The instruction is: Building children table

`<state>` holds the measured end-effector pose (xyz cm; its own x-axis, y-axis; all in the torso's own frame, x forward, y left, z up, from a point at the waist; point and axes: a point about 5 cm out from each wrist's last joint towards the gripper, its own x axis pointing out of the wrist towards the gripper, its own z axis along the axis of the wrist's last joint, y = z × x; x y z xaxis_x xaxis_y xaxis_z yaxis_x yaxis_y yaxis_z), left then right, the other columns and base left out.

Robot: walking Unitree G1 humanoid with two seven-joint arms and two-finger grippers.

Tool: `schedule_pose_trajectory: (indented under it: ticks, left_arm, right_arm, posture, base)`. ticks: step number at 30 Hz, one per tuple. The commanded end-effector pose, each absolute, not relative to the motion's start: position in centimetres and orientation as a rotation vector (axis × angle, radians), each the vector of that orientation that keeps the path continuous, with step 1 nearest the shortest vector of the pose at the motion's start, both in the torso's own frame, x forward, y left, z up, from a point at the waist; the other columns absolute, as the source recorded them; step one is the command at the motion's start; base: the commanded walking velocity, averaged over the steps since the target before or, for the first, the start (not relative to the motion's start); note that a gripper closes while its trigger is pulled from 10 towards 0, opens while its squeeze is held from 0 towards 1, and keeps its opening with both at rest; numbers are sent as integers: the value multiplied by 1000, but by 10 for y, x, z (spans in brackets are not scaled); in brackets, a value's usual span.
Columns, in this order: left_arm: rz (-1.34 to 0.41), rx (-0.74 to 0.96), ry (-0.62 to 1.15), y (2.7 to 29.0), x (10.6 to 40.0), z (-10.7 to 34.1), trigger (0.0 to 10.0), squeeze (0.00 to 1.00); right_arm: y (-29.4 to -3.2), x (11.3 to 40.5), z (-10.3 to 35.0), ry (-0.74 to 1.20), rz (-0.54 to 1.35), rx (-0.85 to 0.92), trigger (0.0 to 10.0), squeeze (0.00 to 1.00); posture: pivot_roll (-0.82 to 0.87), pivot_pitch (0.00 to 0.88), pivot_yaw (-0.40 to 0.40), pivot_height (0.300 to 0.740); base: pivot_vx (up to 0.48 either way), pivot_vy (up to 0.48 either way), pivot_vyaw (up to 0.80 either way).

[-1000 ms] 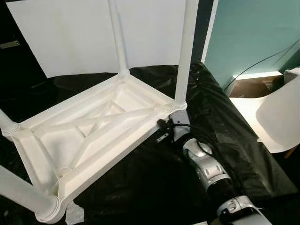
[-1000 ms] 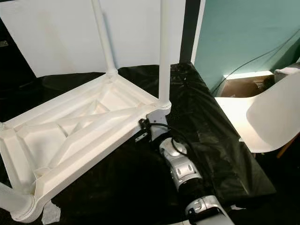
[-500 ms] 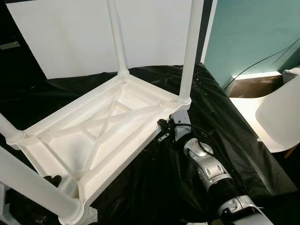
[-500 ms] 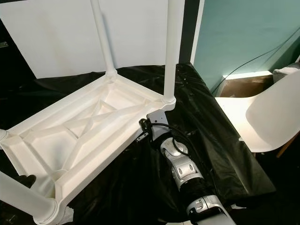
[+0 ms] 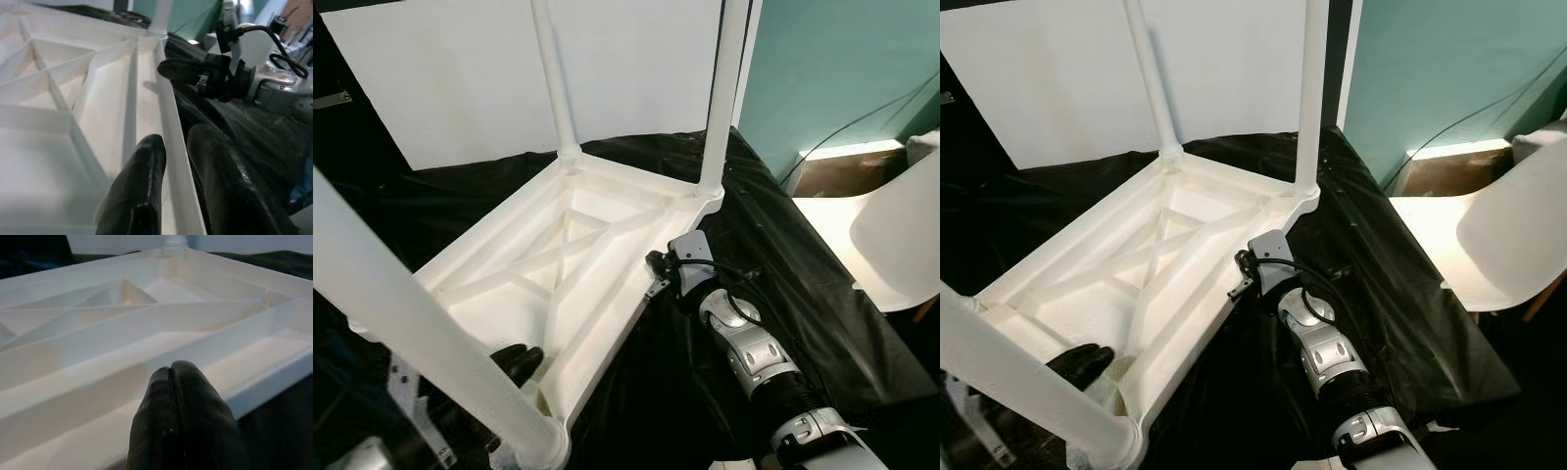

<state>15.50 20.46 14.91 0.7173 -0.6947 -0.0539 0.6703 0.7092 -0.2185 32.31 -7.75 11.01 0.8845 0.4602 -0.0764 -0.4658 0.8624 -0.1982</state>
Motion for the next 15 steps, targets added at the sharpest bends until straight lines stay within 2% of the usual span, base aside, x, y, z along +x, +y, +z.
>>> schedule_pose_trajectory:
  ticks: [1, 3, 4, 6, 7, 9, 15]
  left_arm:
    - [-754, -152, 151, 208, 158, 140, 10000, 0]
    - [-507, -80, 114, 224, 186, 123, 10000, 0]
    - [-507, -80, 114, 224, 186, 123, 10000, 0]
    - [-324, -30, 90, 233, 205, 114, 10000, 0]
    - [-324, -30, 90, 233, 205, 114, 10000, 0]
    - [-201, 7, 75, 235, 218, 111, 10000, 0]
    - [-135, 47, 70, 236, 228, 108, 10000, 0]
  right_arm:
    - [-77, 322, 106, 50, 472, -228, 10000, 0]
    - [-87, 322, 104, 71, 383, -250, 10000, 0]
    - [-87, 322, 104, 71, 383, -250, 10000, 0]
    - [-97, 320, 101, 92, 319, -261, 10000, 0]
    - [-97, 320, 101, 92, 319, -261, 10000, 0]
    - [-102, 315, 94, 120, 315, -280, 10000, 0]
    - [-105, 313, 95, 123, 320, -296, 10000, 0]
  posture:
    - [20, 0, 85, 740]
    - [9, 0, 85, 740]
    - [9, 0, 85, 740]
    - [9, 0, 85, 740]
    - [9, 0, 85, 740]
    - [-10, 0, 79, 740]
    - [-19, 0, 79, 740]
  base:
    - [0, 0, 0]
    - [0, 0, 0]
    - [0, 0, 0]
    - [0, 0, 0]
    - [0, 0, 0]
    - [0, 0, 0]
    - [0, 0, 0]
